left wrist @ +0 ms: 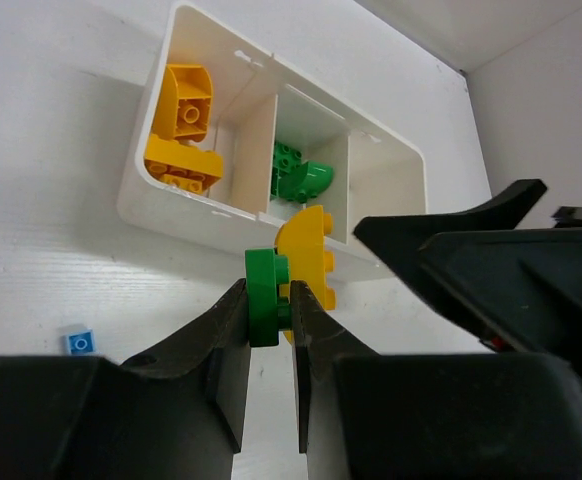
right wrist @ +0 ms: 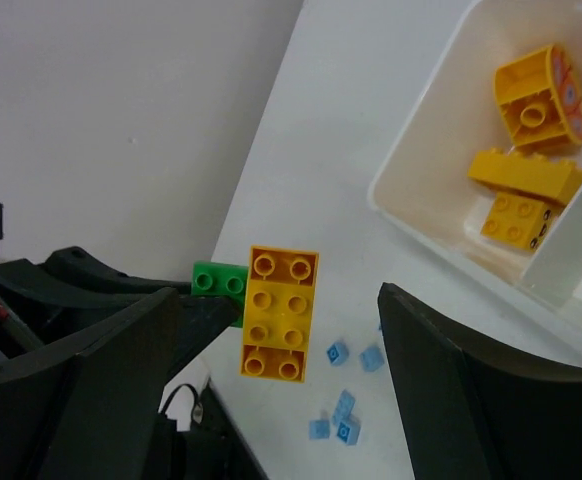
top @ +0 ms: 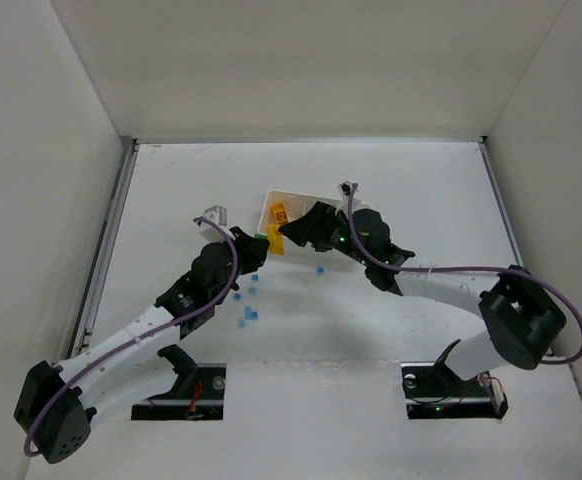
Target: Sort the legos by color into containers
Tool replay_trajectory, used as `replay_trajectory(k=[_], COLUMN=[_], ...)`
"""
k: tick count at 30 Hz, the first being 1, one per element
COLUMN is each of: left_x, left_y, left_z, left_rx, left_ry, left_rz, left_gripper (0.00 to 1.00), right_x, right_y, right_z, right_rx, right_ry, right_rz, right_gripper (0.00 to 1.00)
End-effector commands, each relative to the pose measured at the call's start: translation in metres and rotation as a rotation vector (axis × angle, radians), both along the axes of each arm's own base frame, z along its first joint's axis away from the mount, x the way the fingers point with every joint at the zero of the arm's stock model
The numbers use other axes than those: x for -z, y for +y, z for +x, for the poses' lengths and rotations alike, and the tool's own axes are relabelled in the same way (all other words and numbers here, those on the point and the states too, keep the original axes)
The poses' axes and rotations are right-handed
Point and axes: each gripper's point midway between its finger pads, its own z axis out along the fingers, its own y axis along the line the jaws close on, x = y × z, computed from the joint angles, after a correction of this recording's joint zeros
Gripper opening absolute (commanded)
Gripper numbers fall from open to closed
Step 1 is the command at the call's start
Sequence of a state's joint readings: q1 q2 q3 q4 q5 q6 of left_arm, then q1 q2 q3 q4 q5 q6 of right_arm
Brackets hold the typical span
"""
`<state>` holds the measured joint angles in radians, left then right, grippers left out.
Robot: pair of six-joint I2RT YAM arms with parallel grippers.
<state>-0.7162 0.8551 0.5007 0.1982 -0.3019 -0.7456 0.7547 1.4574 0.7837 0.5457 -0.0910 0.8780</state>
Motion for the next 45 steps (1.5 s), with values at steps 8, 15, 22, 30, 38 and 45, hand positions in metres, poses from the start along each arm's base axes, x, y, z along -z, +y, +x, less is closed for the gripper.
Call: replay_trajectory(k=[8,15,22,30,38,45], left_x=[-0.041,-0.045,-0.037,-0.034,-0.034,-0.028], left_y=[-0.02,-0.027,-0.012,0.027,0.027,0.022], left_z=[-0.003,-0.006,-0.002,0.013,0.008,0.003], left_rx=[0.043,0.066,0.021,-0.087,-0.074,-0.062], left_ry=[-0.072,-0.077,-0.074,-0.082,-0.079,-0.068], left_rz=[-0.107,-0.109,-0.091,-0.071,-0.077,-0.079], left_gripper=[0.1,0.1,0.1,0.1,0.1,0.1], right_x=[-0.009,-0.005,-0.013,-0.019,0.01,0.021], right_y=[0.032,0.036,0.024,-0.008,-0.004,0.001], right_z=[-0.012,-0.002,-0.004,0.003,0.064,0.122], right_rx=[-0.09,-0.064,-0.026,0.006,0.11,0.217], right_ry=[-0.006,-0.003,-0.006,-0.011,0.006,0.009], right_rz=[0.059,0.056,0.1,0.118,-0.034,-0.146], right_gripper=[0.65,0.49,0.26,0.24,0.28,0.43])
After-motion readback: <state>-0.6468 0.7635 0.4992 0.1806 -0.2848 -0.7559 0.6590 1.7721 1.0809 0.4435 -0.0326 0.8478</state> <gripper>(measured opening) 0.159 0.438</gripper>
